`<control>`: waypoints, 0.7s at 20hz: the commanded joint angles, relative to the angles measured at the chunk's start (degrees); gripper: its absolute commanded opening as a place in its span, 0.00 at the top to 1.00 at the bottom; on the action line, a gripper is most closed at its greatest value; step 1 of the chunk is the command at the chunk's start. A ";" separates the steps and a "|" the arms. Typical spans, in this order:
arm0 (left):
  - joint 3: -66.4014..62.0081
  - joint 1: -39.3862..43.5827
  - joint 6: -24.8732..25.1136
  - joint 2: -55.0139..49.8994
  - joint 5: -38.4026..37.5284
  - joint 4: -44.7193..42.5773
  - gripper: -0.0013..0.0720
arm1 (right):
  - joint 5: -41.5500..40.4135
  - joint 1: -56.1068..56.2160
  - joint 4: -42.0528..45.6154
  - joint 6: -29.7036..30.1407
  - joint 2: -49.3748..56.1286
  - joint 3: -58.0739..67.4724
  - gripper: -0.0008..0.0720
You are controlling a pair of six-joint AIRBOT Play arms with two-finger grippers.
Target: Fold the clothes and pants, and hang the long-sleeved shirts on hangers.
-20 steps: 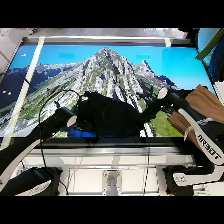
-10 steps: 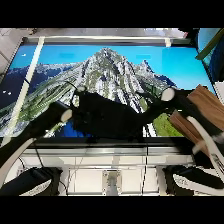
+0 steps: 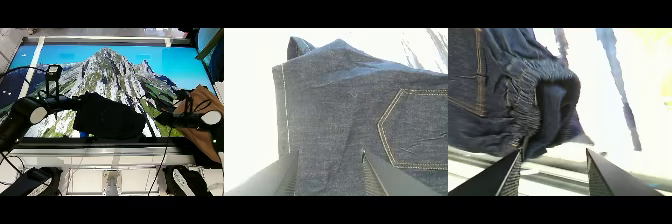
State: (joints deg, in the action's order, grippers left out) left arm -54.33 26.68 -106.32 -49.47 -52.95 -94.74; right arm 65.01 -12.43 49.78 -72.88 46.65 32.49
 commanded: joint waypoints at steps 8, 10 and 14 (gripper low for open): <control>-0.11 -0.22 -0.02 0.50 0.20 0.24 0.36 | -4.09 -5.31 -33.77 21.55 28.11 -10.82 0.02; -0.11 -0.22 -0.02 0.50 0.22 0.24 0.36 | -6.71 -3.56 -33.81 21.55 28.70 -10.29 0.02; -0.11 -0.22 -0.02 0.50 0.22 0.26 0.36 | -9.40 2.03 -33.05 21.55 28.83 -7.43 0.04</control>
State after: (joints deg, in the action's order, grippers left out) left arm -54.39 26.50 -106.34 -48.99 -52.75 -94.48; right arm 57.82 -13.61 17.52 -52.49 74.43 23.55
